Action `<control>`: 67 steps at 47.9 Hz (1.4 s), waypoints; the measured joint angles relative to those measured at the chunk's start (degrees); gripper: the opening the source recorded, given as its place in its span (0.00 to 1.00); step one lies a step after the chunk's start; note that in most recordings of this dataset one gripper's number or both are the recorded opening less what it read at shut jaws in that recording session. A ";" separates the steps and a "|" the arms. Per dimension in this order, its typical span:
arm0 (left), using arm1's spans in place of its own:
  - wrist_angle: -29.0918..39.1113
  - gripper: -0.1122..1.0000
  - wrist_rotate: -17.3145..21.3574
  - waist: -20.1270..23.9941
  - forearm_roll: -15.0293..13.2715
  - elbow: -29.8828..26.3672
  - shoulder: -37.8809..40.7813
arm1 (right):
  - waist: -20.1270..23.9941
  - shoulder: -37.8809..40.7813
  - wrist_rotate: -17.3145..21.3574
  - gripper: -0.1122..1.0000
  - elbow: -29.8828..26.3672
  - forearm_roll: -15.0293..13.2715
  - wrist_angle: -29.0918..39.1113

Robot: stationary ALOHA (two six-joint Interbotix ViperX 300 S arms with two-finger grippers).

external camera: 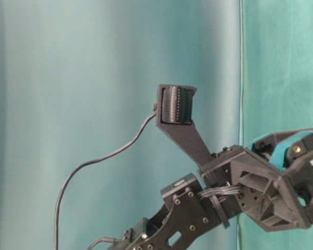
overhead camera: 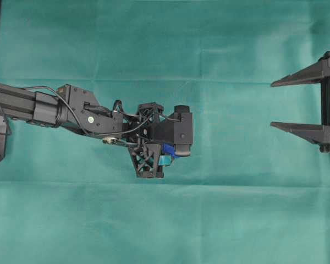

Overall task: Handover the blue block to the right arm after grasping it with the left arm, then place it in the designated position.
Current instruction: 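Lift the blue cube with the left gripper and rotate it upright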

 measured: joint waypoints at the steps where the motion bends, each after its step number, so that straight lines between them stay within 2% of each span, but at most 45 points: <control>1: 0.18 0.52 -0.09 0.00 0.09 -0.09 -0.18 | -0.09 0.00 0.00 0.94 0.00 0.00 0.00; 14: 3.43 0.52 -0.26 -0.09 0.09 -0.97 -3.69 | 0.00 0.00 0.00 0.94 0.00 0.00 0.18; 32: 9.14 0.52 -0.09 -0.09 0.09 -1.93 -16.00 | -0.09 0.09 0.00 0.94 -0.09 0.00 0.35; 43: 13.71 0.52 -0.09 -0.09 0.09 -4.83 -21.09 | -0.09 0.09 0.00 0.94 0.00 0.00 0.35; 67: 20.13 0.52 0.18 -0.18 0.26 -9.67 -26.81 | -0.09 0.00 0.00 0.94 0.00 0.00 0.79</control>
